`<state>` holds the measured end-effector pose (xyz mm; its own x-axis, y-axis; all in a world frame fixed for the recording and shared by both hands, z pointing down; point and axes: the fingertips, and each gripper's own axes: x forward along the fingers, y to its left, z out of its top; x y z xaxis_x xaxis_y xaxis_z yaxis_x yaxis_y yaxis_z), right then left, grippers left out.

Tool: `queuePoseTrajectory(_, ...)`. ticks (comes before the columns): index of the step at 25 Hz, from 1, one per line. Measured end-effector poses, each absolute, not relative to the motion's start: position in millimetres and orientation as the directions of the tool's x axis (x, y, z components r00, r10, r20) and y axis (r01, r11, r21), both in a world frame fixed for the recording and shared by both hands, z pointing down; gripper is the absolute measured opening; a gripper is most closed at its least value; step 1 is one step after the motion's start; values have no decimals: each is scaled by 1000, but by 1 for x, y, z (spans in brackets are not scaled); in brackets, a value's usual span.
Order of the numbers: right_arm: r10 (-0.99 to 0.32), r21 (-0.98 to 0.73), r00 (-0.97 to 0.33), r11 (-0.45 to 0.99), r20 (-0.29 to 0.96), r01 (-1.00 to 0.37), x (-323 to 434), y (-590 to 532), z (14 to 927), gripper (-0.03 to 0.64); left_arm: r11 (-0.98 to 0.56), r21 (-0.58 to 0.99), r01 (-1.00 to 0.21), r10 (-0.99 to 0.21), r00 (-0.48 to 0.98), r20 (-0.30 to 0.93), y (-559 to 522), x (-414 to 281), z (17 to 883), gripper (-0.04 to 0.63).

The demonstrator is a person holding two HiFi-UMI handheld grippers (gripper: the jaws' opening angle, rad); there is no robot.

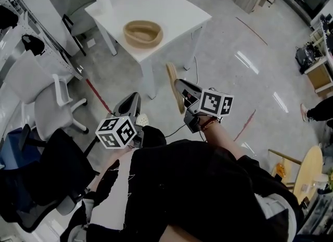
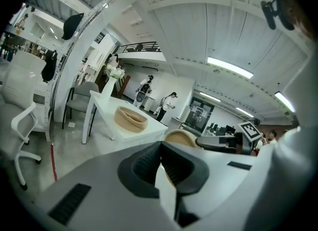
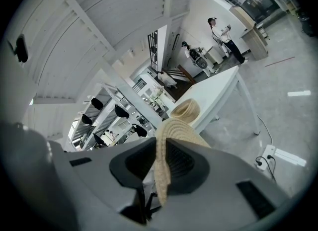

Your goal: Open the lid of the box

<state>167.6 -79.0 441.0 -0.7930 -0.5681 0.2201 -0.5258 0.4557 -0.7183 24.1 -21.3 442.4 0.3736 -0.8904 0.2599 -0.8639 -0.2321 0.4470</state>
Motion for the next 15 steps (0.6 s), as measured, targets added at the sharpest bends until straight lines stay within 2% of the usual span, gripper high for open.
queuePoseTrajectory(15, -558, -701, -794, 466, 241, -540, 154, -81, 444, 66, -229, 461, -858, -889, 377, 260, -28, 10, 447, 11)
